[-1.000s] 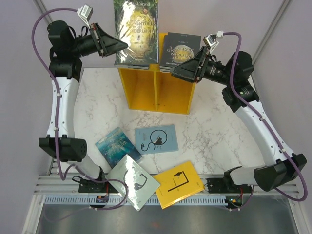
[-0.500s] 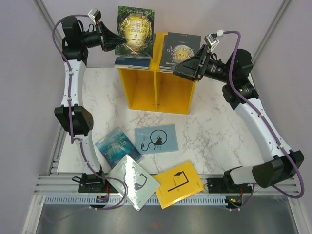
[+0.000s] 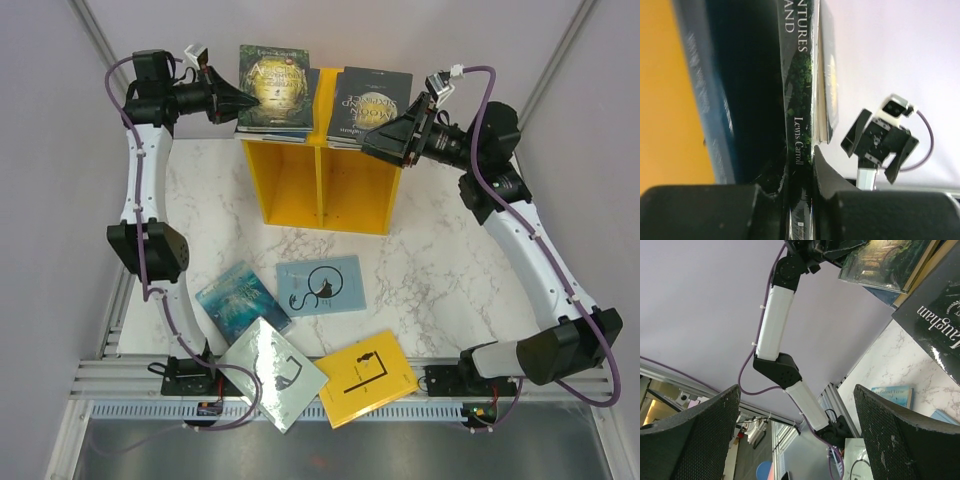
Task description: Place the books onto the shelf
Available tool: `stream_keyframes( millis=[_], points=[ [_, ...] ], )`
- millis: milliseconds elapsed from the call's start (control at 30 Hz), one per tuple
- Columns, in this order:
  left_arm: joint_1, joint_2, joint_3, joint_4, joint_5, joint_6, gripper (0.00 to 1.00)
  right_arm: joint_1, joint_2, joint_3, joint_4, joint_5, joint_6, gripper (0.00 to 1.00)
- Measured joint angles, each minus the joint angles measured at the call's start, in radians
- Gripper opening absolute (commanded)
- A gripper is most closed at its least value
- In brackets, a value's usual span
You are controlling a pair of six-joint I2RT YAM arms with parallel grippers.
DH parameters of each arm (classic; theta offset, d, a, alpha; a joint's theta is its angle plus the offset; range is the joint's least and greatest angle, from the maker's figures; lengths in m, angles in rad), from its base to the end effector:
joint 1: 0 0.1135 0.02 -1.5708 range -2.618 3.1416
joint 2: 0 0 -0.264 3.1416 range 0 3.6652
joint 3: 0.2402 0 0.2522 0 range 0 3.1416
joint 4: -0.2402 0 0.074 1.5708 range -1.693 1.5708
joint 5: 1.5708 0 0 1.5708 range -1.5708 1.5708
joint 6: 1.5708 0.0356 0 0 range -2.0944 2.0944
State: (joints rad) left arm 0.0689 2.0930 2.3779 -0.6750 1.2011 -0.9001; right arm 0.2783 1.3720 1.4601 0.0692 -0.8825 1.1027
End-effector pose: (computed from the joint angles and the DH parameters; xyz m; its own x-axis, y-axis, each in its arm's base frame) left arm 0.4515 -0.0021 0.4357 -0.8903 -0.3452 -0.2971 0.2221 0.2404 -0.9449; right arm 0.2828 0.1094 0.4688 -0.7423 0.3775 -0.5536 -0.5441 0.1426 0.8268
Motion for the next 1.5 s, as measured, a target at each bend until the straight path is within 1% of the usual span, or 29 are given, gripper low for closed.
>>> stream_keyframes(
  millis=[100, 200, 500, 600, 633, 700, 733, 800, 833, 900, 933, 1033, 1167, 1233, 1300, 1433, 1500],
  points=[
    [0.0, -0.066, -0.046, -0.099, -0.097, 0.039, 0.02, 0.0, 0.0, -0.009, 0.0, 0.0, 0.0, 0.96],
    [-0.002, -0.111, -0.052, -0.136, -0.146, 0.076, 0.02, 0.0, 0.0, -0.014, -0.001, 0.0, 0.0, 0.96],
    [-0.005, -0.122, -0.042, -0.199, -0.183, 0.158, 0.02, 0.0, 0.0, -0.03, 0.001, -0.003, 0.001, 0.96],
    [-0.006, -0.109, -0.01, -0.23, -0.197, 0.174, 0.09, 0.0, 0.0, -0.039, 0.0, -0.003, 0.001, 0.96],
    [-0.007, -0.105, 0.0, -0.239, -0.2, 0.178, 0.19, 0.0, 0.0, -0.042, 0.0, -0.003, 0.001, 0.96],
    [-0.009, -0.093, 0.021, -0.256, -0.208, 0.19, 0.3, 0.0, 0.0, -0.045, 0.0, -0.003, 0.001, 0.96],
    [-0.01, -0.086, 0.033, -0.267, -0.222, 0.207, 0.46, 0.0, 0.0, -0.046, 0.0, -0.003, 0.001, 0.96],
    [-0.013, -0.064, 0.062, -0.278, -0.267, 0.252, 0.59, 0.0, 0.0, -0.047, 0.0, -0.003, 0.001, 0.96],
    [-0.014, -0.056, 0.079, -0.272, -0.272, 0.264, 0.7, 0.0, 0.0, -0.047, 0.0, -0.003, 0.001, 0.96],
    [-0.015, -0.052, 0.122, -0.254, -0.317, 0.301, 0.78, 0.0, 0.0, -0.048, 0.0, -0.004, 0.001, 0.96],
    [-0.017, -0.053, 0.134, -0.256, -0.347, 0.321, 0.85, 0.0, 0.0, -0.048, 0.0, -0.003, 0.001, 0.96],
    [-0.018, -0.051, 0.164, -0.249, -0.454, 0.369, 0.88, 0.0, 0.0, -0.048, 0.0, -0.004, 0.001, 0.96],
    [-0.012, -0.025, 0.164, -0.3, -0.641, 0.415, 0.89, 0.0, 0.0, -0.059, -0.001, -0.005, 0.001, 0.96],
    [-0.009, -0.01, 0.162, -0.271, -0.669, 0.403, 0.89, 0.0, 0.0, -0.062, -0.002, -0.007, 0.001, 0.95],
    [-0.011, -0.022, 0.159, -0.265, -0.739, 0.406, 0.89, 0.0, 0.0, -0.064, -0.003, -0.008, 0.001, 0.95],
    [-0.015, -0.081, 0.088, -0.231, -0.871, 0.408, 0.89, 0.0, 0.0, -0.067, -0.004, -0.011, 0.0, 0.95],
    [-0.013, -0.106, 0.054, -0.212, -0.912, 0.408, 0.89, 0.0, 0.0, -0.069, -0.008, -0.011, -0.001, 0.95]
  ],
)
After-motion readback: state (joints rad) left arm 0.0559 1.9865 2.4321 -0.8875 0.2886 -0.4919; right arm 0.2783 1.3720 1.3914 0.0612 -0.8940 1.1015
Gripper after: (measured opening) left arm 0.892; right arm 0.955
